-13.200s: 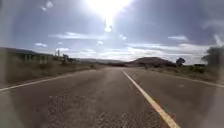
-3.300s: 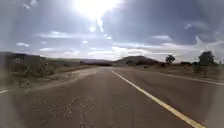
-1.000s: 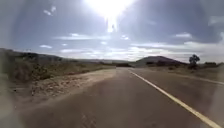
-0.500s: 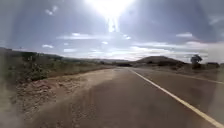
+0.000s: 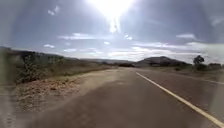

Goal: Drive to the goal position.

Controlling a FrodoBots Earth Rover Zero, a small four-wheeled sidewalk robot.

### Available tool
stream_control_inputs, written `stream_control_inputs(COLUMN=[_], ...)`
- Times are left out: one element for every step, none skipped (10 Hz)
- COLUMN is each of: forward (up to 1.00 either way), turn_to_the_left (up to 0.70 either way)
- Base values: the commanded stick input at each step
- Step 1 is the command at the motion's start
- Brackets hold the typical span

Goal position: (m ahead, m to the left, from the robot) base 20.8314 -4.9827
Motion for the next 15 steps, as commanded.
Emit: stream_control_inputs(forward=[1.00, 1.00, 1.00, 1.00, 1.00, 1.00, 1.00, 1.00, 1.00, 1.00, 1.00, 1.00, 1.00, 1.00, 1.00], turn_to_the_left=[0.00, 0.00, 0.00, 0.00, 0.00, -0.01, -0.05, -0.40, -0.40, -0.40, -0.40, -0.36, -0.26, -0.18, -0.16])
